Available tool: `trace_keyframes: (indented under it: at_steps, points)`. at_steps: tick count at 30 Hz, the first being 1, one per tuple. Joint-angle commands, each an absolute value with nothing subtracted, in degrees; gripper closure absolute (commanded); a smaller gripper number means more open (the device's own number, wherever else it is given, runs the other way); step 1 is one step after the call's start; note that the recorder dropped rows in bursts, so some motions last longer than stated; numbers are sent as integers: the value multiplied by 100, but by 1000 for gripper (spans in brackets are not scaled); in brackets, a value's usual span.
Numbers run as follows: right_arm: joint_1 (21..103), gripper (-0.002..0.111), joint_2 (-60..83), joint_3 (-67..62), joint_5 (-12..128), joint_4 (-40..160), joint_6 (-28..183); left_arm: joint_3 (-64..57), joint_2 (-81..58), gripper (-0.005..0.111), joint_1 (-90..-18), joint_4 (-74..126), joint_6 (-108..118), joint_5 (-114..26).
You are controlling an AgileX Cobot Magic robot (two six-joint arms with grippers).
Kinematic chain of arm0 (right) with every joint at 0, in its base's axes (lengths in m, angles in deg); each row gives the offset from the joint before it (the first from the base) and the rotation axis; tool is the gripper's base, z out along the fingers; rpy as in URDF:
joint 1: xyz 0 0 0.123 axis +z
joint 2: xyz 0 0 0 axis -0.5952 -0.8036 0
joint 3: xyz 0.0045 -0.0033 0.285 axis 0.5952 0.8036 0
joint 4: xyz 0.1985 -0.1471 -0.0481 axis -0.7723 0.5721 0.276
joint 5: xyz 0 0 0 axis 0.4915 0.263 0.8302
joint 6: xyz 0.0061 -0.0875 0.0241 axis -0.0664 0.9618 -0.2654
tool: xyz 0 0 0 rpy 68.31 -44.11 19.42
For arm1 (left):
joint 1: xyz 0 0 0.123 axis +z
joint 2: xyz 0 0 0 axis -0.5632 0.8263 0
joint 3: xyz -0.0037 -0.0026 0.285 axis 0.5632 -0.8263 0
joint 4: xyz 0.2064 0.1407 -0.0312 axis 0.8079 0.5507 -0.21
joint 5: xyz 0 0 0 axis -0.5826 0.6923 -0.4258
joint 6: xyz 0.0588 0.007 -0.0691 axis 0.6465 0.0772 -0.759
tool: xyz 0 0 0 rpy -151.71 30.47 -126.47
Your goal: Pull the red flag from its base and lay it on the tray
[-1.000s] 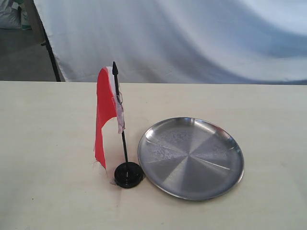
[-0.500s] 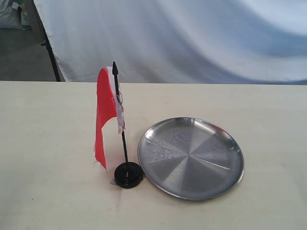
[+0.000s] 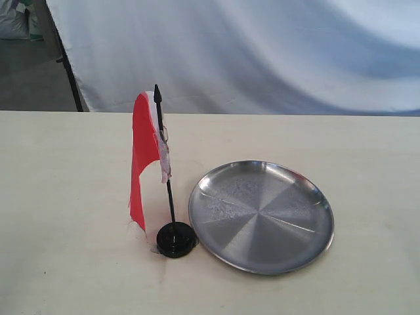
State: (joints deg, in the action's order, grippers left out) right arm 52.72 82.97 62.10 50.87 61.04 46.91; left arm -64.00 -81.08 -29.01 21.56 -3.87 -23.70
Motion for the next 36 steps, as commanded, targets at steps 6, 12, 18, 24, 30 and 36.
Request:
trace_keyframes:
  at_steps: [6,12,18,24,30,36]
  points:
    - [5280,109,6751,5446,4982,6788,4760,-6418,-8130,107,-2884,2113,-372,-2384]
    - [5280,109,4961,4864,4885,7057,4772,-6418,-8130,107,-2884,2113,-372,-2384]
    - [5726,109,2983,4548,3835,8664,4662,-6418,-8130,107,-2884,2113,-372,-2384]
    - [6512,109,1090,3749,3266,9520,4661,-6418,-8130,107,-2884,2113,-372,-2384]
    - [6818,109,-215,3064,2948,9533,4534,-6418,-8130,107,-2884,2113,-372,-2384]
    - [6830,109,-959,2810,2001,9482,4534,-6418,-8130,107,-2884,2113,-372,-2384]
